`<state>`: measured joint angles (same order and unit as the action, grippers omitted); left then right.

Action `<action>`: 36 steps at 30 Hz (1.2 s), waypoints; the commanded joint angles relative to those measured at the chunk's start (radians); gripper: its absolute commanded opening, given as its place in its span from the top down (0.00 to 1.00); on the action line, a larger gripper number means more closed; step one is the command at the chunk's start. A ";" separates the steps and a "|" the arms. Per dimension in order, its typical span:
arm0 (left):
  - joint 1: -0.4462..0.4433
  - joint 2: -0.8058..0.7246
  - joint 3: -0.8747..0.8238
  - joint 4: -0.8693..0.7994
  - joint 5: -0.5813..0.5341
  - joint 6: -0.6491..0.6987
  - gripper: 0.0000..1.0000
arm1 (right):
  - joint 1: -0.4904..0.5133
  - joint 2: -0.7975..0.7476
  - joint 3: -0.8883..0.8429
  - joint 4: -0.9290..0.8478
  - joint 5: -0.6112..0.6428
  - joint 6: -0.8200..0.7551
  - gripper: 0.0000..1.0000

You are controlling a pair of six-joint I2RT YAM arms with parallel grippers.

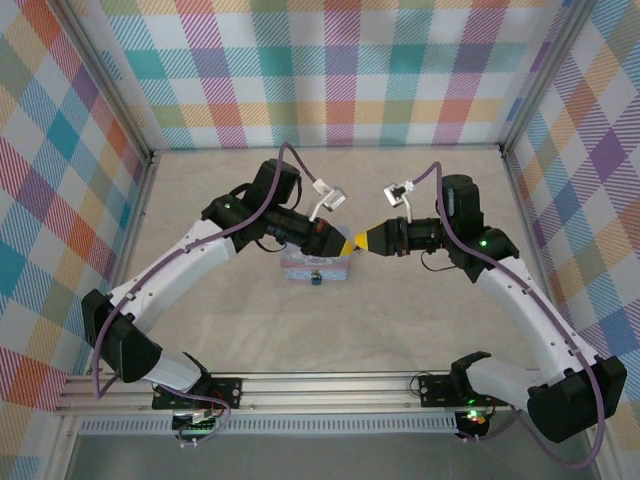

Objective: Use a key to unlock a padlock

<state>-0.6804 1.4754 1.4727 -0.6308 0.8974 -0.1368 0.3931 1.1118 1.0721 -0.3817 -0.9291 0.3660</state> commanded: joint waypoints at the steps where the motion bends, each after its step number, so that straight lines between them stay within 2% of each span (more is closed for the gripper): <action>1: -0.006 -0.009 0.023 -0.018 0.017 0.022 1.00 | 0.016 0.013 0.017 -0.036 -0.030 -0.060 0.62; 14: -0.005 -0.020 0.020 -0.027 0.004 0.031 1.00 | 0.018 -0.014 0.006 -0.092 0.012 -0.110 0.76; 17: -0.004 -0.019 0.017 -0.029 0.004 0.034 1.00 | 0.018 -0.023 0.009 -0.103 0.017 -0.119 0.84; 23: 0.004 -0.019 0.015 -0.029 0.000 0.037 1.00 | 0.018 -0.038 0.004 -0.114 0.024 -0.139 0.94; 27: 0.023 -0.026 0.003 0.000 -0.056 -0.006 1.00 | 0.018 -0.043 0.006 -0.138 0.109 -0.166 1.00; 29: 0.052 -0.036 -0.023 0.055 -0.104 -0.076 0.85 | 0.021 -0.049 0.010 -0.150 0.210 -0.188 1.00; 30: 0.074 -0.045 -0.047 0.102 -0.119 -0.123 0.81 | 0.029 -0.050 0.013 -0.159 0.269 -0.205 1.00; 31: 0.094 -0.050 -0.066 0.133 -0.132 -0.167 0.72 | 0.037 -0.052 0.017 -0.164 0.333 -0.219 1.00; 32: 0.117 -0.057 -0.088 0.173 -0.164 -0.223 0.59 | 0.051 -0.052 0.019 -0.161 0.410 -0.239 1.00; 34: 0.157 -0.064 -0.128 0.240 -0.201 -0.316 0.57 | 0.089 -0.045 0.024 -0.155 0.570 -0.276 1.00; 36: 0.189 -0.065 -0.160 0.286 -0.249 -0.403 0.43 | 0.118 -0.038 0.026 -0.118 0.729 -0.303 1.00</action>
<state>-0.5262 1.4403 1.3510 -0.4622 0.7376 -0.3584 0.4767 1.0771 1.0729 -0.5171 -0.4831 0.1459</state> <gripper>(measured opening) 0.533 0.066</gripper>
